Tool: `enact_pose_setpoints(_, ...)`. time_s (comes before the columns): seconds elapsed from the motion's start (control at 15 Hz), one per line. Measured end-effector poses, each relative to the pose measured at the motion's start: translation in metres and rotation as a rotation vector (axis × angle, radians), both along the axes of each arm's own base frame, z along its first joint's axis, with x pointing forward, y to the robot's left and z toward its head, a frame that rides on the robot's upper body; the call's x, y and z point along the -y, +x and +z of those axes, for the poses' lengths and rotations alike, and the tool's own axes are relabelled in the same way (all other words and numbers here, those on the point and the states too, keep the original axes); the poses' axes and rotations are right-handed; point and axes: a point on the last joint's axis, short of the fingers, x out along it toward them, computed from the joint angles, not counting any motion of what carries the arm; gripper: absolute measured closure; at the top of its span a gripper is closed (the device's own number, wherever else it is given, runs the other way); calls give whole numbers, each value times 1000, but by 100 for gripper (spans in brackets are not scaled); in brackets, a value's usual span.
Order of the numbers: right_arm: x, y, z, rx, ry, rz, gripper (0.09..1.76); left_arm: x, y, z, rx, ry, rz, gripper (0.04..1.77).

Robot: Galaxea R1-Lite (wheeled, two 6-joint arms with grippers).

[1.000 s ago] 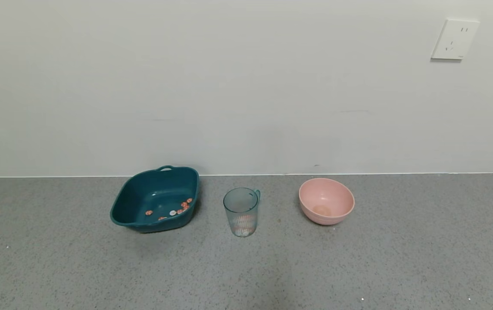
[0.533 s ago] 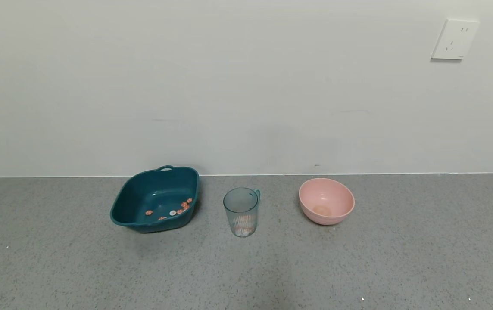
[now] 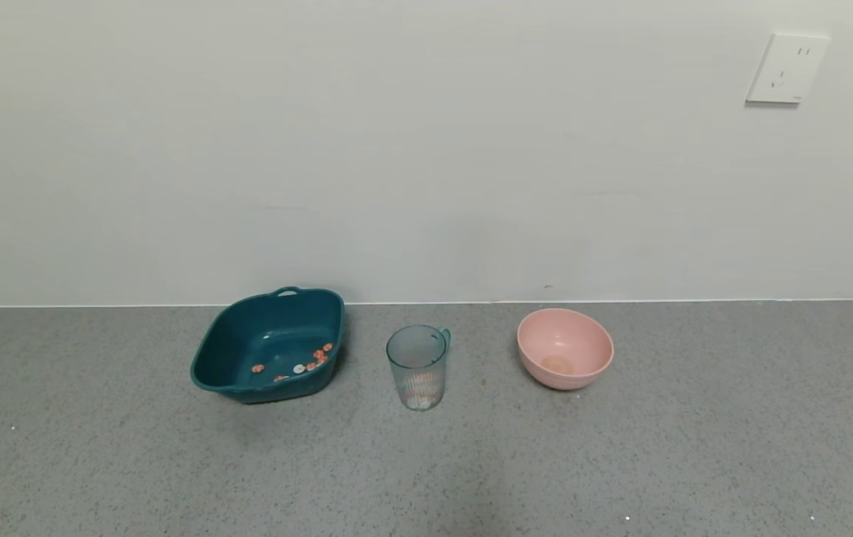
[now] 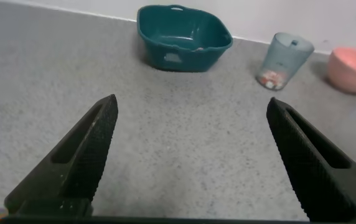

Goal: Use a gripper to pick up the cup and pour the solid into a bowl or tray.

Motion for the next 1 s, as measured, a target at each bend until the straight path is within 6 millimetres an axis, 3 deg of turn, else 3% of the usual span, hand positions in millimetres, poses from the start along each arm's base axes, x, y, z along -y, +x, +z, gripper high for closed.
enact_pose_setpoints(0.2, 0, 0, 0, 0, 0, 0, 14, 0, 1, -3, -16, 156, -5, 9)
enact_pose_setpoints(1.0, 0, 0, 0, -1, -2, 0, 14, 0, 1, -4, -14, 162, -16, 9)
